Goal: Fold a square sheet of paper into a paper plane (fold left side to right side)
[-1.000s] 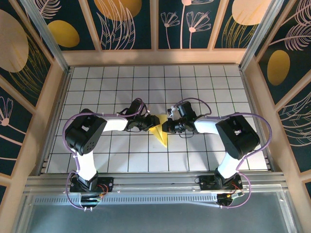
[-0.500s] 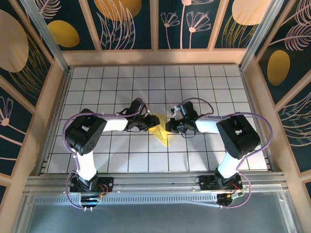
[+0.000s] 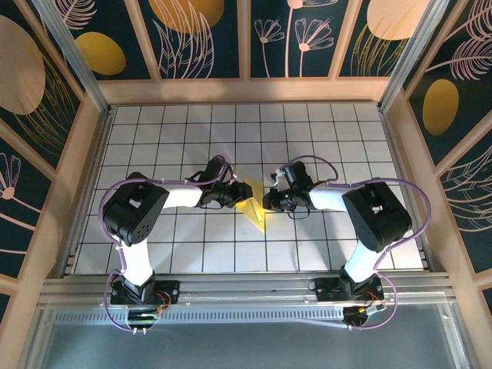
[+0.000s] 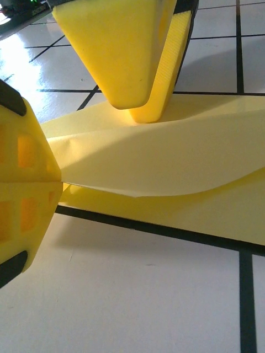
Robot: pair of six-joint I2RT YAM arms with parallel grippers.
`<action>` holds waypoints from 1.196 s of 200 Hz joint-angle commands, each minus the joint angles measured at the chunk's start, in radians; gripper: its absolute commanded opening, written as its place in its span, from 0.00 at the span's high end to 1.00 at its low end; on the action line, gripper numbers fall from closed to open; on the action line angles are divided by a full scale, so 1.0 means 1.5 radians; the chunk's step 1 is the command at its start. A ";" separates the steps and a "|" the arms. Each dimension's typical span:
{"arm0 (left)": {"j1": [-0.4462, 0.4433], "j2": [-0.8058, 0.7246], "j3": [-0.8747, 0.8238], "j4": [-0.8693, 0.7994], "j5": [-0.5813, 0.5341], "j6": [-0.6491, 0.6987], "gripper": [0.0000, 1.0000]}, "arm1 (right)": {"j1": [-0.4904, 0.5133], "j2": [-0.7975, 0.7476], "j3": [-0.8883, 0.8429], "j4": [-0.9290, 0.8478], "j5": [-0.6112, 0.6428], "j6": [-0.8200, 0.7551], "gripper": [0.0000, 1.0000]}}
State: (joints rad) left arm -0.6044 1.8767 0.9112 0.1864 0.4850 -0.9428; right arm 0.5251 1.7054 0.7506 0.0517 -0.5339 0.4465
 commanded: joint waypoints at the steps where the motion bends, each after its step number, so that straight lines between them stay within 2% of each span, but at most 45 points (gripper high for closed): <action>1: 0.000 0.021 -0.011 -0.043 -0.043 0.018 0.59 | -0.003 0.012 0.012 -0.015 0.018 -0.014 1.00; 154: 0.000 0.020 -0.011 -0.039 -0.041 0.018 0.59 | 0.000 0.040 0.023 -0.023 0.029 -0.021 1.00; 239: 0.000 0.005 0.017 -0.032 -0.022 0.017 0.55 | 0.002 0.064 0.010 -0.057 0.063 -0.018 1.00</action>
State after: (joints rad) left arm -0.6044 1.8767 0.9169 0.1886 0.4889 -0.9432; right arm 0.5251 1.7496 0.7773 0.0444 -0.5201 0.4427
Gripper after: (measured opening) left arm 0.449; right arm 0.047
